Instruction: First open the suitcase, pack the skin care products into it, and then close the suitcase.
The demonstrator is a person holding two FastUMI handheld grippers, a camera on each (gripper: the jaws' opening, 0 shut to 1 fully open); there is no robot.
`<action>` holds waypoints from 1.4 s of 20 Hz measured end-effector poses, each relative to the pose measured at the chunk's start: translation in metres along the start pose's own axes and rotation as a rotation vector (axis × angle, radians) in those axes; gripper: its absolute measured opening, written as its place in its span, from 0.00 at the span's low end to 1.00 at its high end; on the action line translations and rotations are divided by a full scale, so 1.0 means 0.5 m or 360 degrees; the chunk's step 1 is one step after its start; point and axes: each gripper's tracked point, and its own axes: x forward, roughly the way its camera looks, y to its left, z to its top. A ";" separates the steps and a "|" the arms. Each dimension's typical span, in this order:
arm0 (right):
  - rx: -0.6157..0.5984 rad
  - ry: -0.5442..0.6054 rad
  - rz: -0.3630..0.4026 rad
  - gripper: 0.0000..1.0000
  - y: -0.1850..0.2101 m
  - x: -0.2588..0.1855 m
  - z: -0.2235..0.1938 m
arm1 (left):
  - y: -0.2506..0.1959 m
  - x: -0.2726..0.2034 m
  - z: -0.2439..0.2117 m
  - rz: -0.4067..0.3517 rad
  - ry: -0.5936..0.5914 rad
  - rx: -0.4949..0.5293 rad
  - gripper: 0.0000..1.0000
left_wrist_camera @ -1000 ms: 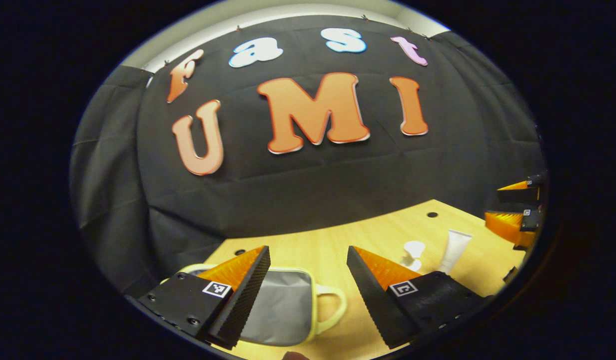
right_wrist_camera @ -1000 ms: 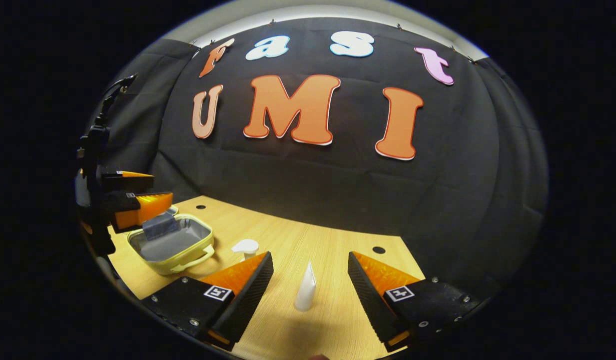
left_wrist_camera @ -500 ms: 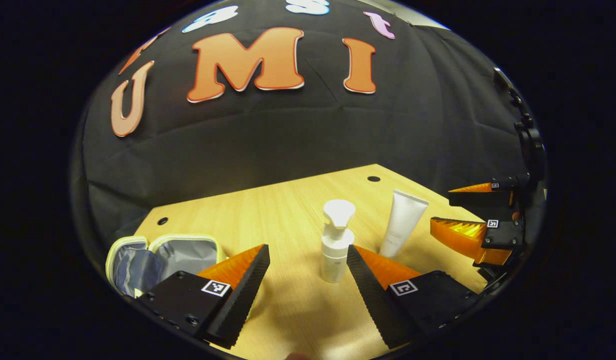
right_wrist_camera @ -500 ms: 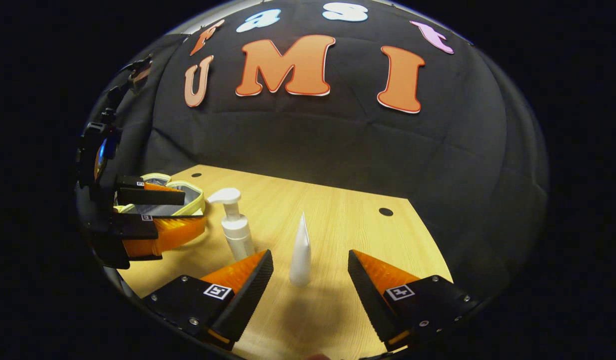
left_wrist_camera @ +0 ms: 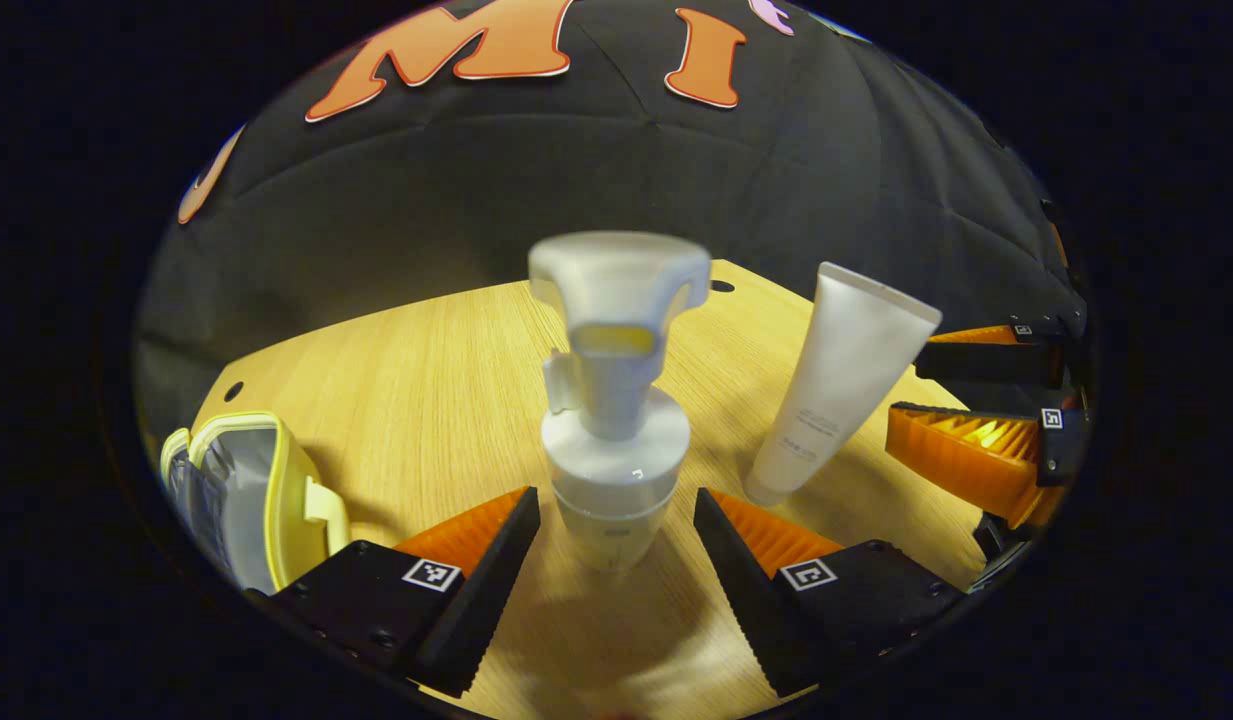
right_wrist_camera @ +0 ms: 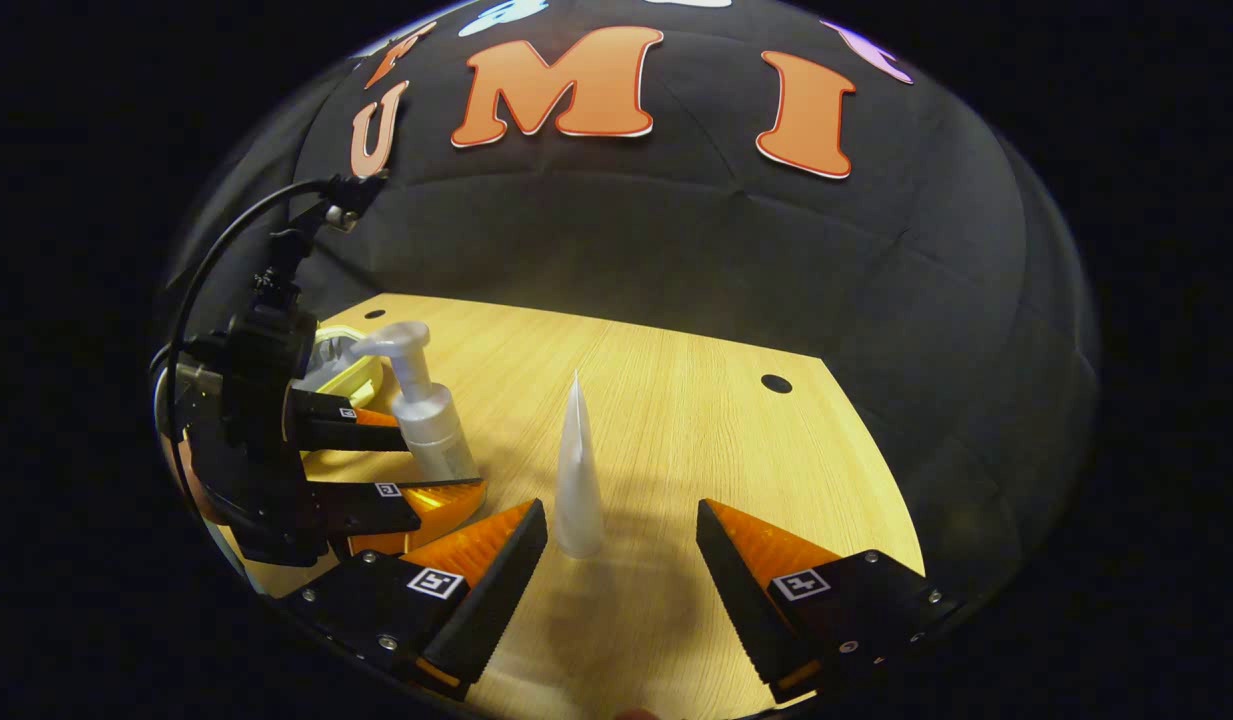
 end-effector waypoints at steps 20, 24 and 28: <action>0.0002 0.0201 0.0210 0.71 0.087 0.162 -0.117 | 0.124 -0.150 0.153 0.0260 -0.0314 -0.0011 0.51; -0.0025 0.0211 0.0178 0.60 0.085 0.161 -0.121 | 0.092 -0.126 0.136 0.0218 -0.0347 -0.0090 0.52; -0.0020 0.0195 0.0184 0.60 0.088 0.162 -0.117 | 0.099 -0.072 0.025 0.0206 -0.0136 -0.0202 0.84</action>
